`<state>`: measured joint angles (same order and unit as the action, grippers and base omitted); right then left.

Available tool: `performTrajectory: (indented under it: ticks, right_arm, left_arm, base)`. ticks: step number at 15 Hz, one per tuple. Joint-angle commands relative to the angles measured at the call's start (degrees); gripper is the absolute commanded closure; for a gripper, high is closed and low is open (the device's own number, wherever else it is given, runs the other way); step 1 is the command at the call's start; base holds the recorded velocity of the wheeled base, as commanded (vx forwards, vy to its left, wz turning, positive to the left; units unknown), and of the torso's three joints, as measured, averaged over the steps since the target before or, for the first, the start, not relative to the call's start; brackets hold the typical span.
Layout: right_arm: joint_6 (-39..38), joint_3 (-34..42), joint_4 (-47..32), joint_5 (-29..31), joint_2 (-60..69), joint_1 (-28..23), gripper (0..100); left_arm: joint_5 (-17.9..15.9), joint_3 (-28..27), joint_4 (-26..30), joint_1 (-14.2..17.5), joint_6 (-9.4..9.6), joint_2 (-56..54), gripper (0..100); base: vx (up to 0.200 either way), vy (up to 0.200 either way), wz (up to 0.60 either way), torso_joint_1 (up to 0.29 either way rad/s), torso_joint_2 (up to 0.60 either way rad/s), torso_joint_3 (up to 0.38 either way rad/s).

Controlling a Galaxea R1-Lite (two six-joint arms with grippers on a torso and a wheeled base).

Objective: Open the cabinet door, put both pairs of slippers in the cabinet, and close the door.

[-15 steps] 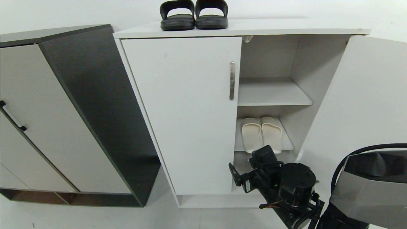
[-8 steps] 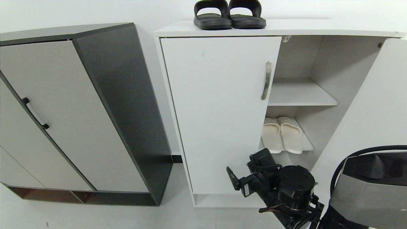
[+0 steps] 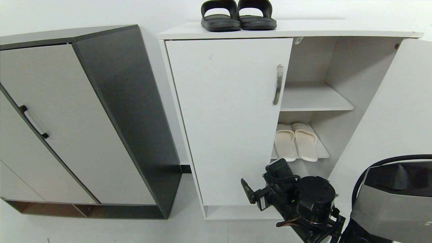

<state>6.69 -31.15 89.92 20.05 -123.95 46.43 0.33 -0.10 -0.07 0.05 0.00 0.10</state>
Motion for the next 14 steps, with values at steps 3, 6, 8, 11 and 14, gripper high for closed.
performTrajectory:
  ticks: [3, 6, 8, 11, 14]
  right_arm:
    - [0.0, 0.1, 0.1, -0.2, -0.1, 0.2, 0]
    - [0.0, 0.1, 0.1, -0.2, -0.1, 0.3, 0]
    - [-0.1, 0.2, 0.1, -0.3, 0.0, 0.4, 0]
    - [-0.1, 0.8, 0.1, -0.2, 0.0, 0.5, 0]
    - [-0.1, 0.8, 0.1, -0.2, 0.0, 0.5, 0]
  left_arm:
    - [0.0, 0.0, 0.0, 0.0, -0.09, 0.0, 100]
    - [0.1, 0.1, 0.0, 0.0, -0.09, 0.0, 100]
    - [0.1, 0.0, 0.0, 0.0, -0.09, 0.0, 100]
    - [0.1, 0.0, 0.0, 0.0, -0.09, 0.0, 100]
    - [0.1, 0.0, 0.0, 0.0, -0.09, 0.0, 100]
  base:
    - [0.0, 0.0, 0.0, 0.0, 0.0, 0.0]
    - [0.0, 0.0, 0.0, 0.0, 0.0, 0.0]
    - [0.0, 0.0, 0.0, 0.0, 0.0, 0.0]
    - [0.0, 0.0, 0.0, 0.006, -0.17, -0.282]
    - [0.0, 0.0, 0.0, 0.046, -0.46, -0.365]
